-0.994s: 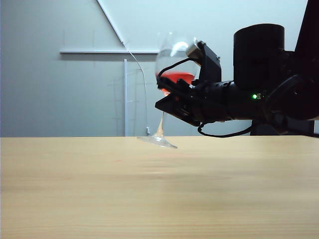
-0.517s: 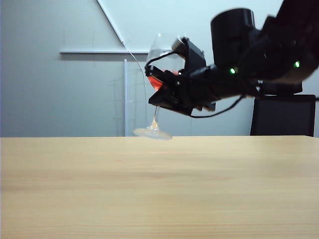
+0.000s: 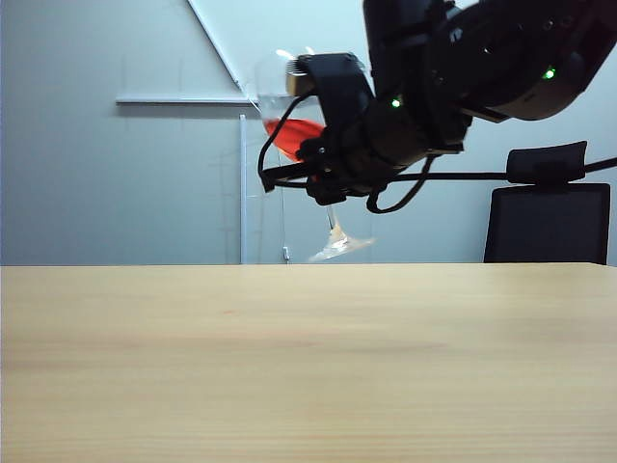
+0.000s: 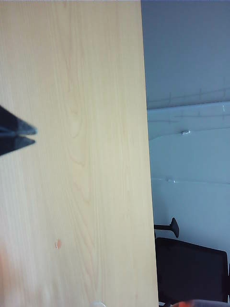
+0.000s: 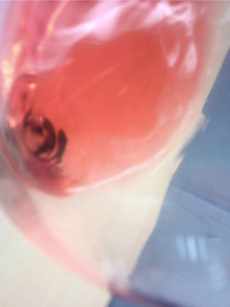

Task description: Gently pick up the goblet, rotate it counterclockwise for two full turns (viewing from above), and then place it back on the table.

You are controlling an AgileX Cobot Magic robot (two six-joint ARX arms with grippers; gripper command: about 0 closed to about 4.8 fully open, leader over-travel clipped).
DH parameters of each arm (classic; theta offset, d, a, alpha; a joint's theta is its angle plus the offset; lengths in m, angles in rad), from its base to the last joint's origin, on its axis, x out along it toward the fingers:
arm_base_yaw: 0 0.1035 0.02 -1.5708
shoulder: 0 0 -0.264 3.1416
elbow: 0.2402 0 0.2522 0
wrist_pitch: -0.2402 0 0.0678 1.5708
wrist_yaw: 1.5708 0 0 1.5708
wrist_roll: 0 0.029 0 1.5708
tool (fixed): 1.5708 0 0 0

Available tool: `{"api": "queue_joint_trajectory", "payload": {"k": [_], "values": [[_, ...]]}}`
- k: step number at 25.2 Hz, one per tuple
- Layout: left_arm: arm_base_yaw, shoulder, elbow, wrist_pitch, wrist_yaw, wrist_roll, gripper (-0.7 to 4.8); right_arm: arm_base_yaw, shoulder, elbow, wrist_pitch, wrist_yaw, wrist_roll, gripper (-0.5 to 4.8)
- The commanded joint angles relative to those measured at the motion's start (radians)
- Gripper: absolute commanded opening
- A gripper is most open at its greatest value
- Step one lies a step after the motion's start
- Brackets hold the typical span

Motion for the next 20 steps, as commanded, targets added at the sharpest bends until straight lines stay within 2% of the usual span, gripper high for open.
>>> {"api": "queue_joint_trajectory", "payload": {"k": [1,2,6,8,13,15,16,20], "values": [[-0.002,0.000,0.003,0.012,-0.001,0.000,-0.05,0.016,-0.014,0.006,0.067,0.064,-0.109,-0.07],[-0.002,0.000,0.003,0.011,-0.001,0.000,-0.05,0.018,-0.014,0.003,0.069,0.077,-0.125,-0.07],[-0.002,0.000,0.003,0.011,-0.001,0.000,-0.05,0.018,-0.016,-0.103,0.326,0.054,-0.126,-0.07],[-0.002,0.000,0.003,0.012,-0.001,0.000,-0.05,0.018,-0.016,-0.158,0.441,0.052,-0.084,-0.06],[-0.002,0.000,0.003,0.011,-0.001,0.000,-0.05,0.015,-0.016,-0.269,0.616,0.005,0.161,-0.06],[-0.002,0.000,0.003,0.011,0.000,0.000,-0.05,0.015,-0.016,-0.312,0.657,-0.003,0.377,-0.06],[-0.002,0.000,0.003,0.011,-0.001,0.000,-0.05,0.014,-0.015,-0.315,0.657,-0.008,0.434,-0.06],[-0.002,0.000,0.003,0.012,-0.001,0.000,-0.05,0.003,-0.015,-0.312,0.657,-0.048,0.551,-0.06]]}}
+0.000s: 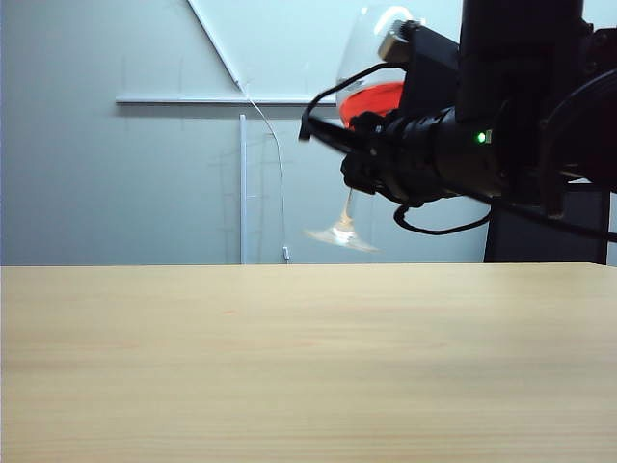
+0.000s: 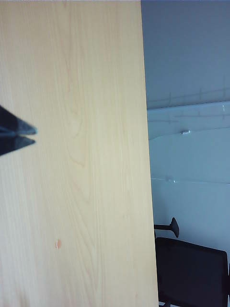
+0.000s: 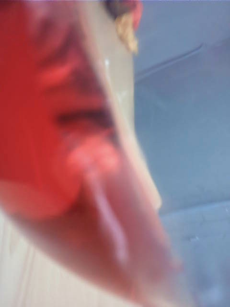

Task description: Gently pick up the goblet, rotate it counterclockwise for two full turns (viewing from above), and then place it back on the table.

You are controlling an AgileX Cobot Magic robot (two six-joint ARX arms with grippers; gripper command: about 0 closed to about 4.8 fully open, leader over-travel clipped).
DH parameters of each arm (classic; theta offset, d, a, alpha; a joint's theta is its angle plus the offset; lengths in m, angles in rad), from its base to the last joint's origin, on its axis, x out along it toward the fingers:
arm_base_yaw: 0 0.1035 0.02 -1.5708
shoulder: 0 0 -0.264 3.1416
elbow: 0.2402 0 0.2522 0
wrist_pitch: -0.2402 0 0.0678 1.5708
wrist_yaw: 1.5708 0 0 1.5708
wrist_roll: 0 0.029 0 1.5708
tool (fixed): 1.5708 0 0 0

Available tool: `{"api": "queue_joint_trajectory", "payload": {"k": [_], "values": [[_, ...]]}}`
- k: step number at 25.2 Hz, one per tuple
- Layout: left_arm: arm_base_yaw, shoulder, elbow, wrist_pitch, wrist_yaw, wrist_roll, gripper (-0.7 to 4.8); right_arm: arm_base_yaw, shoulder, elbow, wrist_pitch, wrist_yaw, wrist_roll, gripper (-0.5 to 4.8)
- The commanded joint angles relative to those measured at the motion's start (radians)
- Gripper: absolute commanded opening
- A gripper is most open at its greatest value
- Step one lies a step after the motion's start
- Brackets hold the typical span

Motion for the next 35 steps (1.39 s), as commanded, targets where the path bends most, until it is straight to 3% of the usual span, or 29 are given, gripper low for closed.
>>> {"api": "queue_joint_trajectory", "payload": {"k": [1,6,15,18,22,30,35], "values": [[-0.002,0.000,0.003,0.011,-0.001,0.000,-0.05,-0.010,-0.013,0.012,0.060,-0.032,0.119,-0.06],[-0.002,0.001,0.003,0.011,-0.001,0.000,-0.05,-0.090,-0.014,0.045,-0.050,-0.117,0.273,-0.06],[-0.002,0.000,0.003,0.012,-0.001,0.000,-0.05,-0.101,-0.014,0.222,-0.444,-0.132,0.159,-0.06],[-0.002,0.000,0.003,0.012,-0.001,0.000,-0.05,-0.098,-0.014,0.266,-0.505,-0.131,0.092,-0.06],[-0.002,0.000,0.003,0.011,-0.001,0.000,-0.05,-0.069,-0.018,0.311,-0.557,-0.049,-0.116,-0.06],[-0.002,0.000,0.003,0.011,-0.001,0.000,-0.05,0.003,-0.019,0.317,-0.557,0.035,-0.313,-0.06],[-0.002,0.000,0.003,0.011,-0.001,0.000,-0.05,0.056,-0.019,0.316,-0.529,0.129,-0.530,-0.06]]}}
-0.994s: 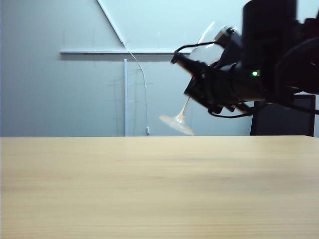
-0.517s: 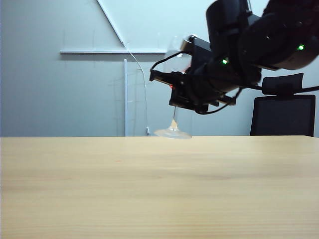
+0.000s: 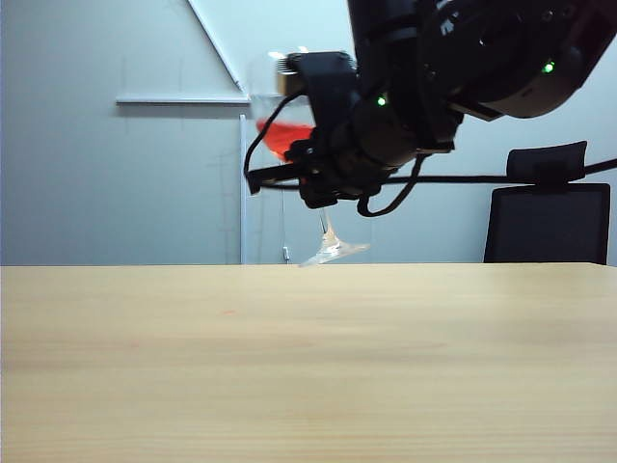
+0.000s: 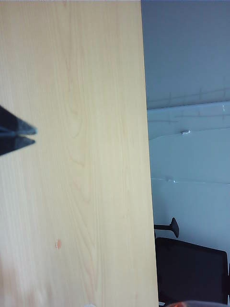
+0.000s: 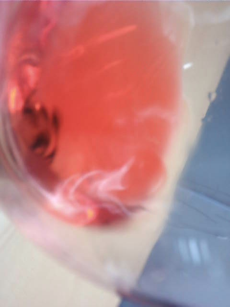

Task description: Gently pick up the goblet, rotate it counterclockwise for two full turns (viewing from above), and then place it back on the table.

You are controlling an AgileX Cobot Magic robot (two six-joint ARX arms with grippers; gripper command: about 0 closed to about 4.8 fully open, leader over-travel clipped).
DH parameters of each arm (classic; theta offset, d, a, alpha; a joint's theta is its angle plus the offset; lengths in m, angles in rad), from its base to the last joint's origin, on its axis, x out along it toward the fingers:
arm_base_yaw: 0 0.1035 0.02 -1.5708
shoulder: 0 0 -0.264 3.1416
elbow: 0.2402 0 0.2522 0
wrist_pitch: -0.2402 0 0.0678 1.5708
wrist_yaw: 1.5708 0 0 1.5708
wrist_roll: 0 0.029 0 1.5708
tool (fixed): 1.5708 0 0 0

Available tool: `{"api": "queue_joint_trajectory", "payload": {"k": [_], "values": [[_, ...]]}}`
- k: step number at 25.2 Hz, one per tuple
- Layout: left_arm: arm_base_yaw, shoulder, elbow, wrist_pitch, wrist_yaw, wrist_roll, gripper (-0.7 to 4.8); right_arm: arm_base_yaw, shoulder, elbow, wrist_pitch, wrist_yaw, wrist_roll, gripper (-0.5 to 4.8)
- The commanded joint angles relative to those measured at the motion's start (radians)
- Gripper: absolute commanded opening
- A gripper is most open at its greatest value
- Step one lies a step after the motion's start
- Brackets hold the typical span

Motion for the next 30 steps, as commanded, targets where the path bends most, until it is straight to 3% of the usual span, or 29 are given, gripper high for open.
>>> {"api": "queue_joint_trajectory", "payload": {"k": [1,8,14,19,25,30], "values": [[-0.002,0.000,0.003,0.011,-0.001,0.000,-0.05,0.018,-0.014,0.010,0.082,0.050,-0.117,-0.06],[-0.012,0.000,0.003,0.011,0.000,0.000,-0.05,0.038,-0.014,-0.043,0.207,0.042,-0.064,-0.06],[-0.014,0.000,0.003,0.012,-0.001,0.000,-0.05,0.040,-0.014,-0.193,0.492,-0.032,0.222,-0.06],[-0.014,0.000,0.003,0.011,0.000,0.000,-0.05,0.008,0.021,-0.249,0.610,-0.090,0.361,-0.06],[-0.014,0.000,0.003,0.011,-0.001,0.000,-0.05,-0.040,0.137,-0.233,0.666,-0.134,0.353,-0.06],[-0.014,0.000,0.003,0.011,-0.001,0.000,-0.05,-0.054,0.179,-0.212,0.666,-0.160,0.274,-0.06]]}}
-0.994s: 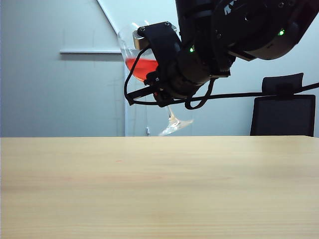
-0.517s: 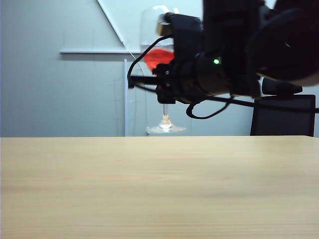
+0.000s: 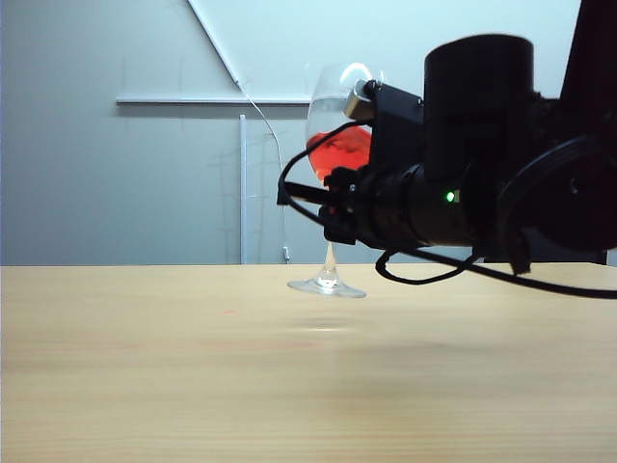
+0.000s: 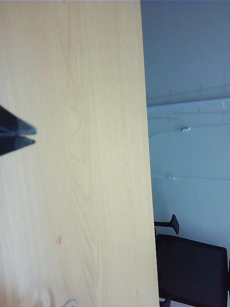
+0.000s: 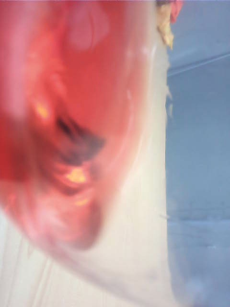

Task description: Gently pick up the goblet, rotate it counterclockwise for two full turns (viewing from above), and then place it back on the table.

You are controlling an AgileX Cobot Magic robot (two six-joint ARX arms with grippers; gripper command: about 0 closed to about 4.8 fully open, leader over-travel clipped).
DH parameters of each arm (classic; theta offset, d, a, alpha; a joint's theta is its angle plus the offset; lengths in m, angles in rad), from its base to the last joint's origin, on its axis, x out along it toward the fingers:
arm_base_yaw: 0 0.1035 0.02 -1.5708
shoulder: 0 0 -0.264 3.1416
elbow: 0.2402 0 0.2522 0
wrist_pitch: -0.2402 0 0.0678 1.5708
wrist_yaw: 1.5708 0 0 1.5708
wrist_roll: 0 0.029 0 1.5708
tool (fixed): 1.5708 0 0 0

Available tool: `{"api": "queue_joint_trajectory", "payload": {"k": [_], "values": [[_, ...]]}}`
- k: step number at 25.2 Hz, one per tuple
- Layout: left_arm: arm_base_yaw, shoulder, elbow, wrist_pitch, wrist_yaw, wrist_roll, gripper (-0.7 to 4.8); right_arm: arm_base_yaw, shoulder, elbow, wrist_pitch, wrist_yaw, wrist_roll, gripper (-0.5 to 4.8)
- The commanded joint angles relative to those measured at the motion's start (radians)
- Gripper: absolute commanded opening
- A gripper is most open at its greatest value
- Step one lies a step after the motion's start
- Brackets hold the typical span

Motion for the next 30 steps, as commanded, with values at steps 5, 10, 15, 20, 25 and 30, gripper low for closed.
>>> {"api": "queue_joint_trajectory", "payload": {"k": [5,10,15,20,25,30], "values": [[-0.002,0.000,0.003,0.011,0.000,0.000,-0.05,-0.007,0.048,0.055,0.056,-0.061,-0.094,-0.06],[-0.002,0.000,0.003,0.011,0.000,0.000,-0.05,-0.008,0.077,0.082,0.056,-0.062,-0.101,-0.06],[-0.002,0.000,0.003,0.012,0.000,0.000,-0.05,-0.006,0.108,0.094,0.055,-0.084,-0.135,-0.06],[-0.002,0.000,0.003,0.011,0.000,0.000,-0.05,-0.007,0.120,0.095,0.053,-0.112,-0.149,-0.06],[-0.002,0.000,0.003,0.011,0.000,0.000,-0.05,-0.007,0.120,0.096,0.052,-0.113,-0.149,-0.05],[-0.002,0.000,0.003,0.011,0.000,0.000,-0.05,-0.007,0.120,0.095,0.048,-0.113,-0.149,0.36]]}}
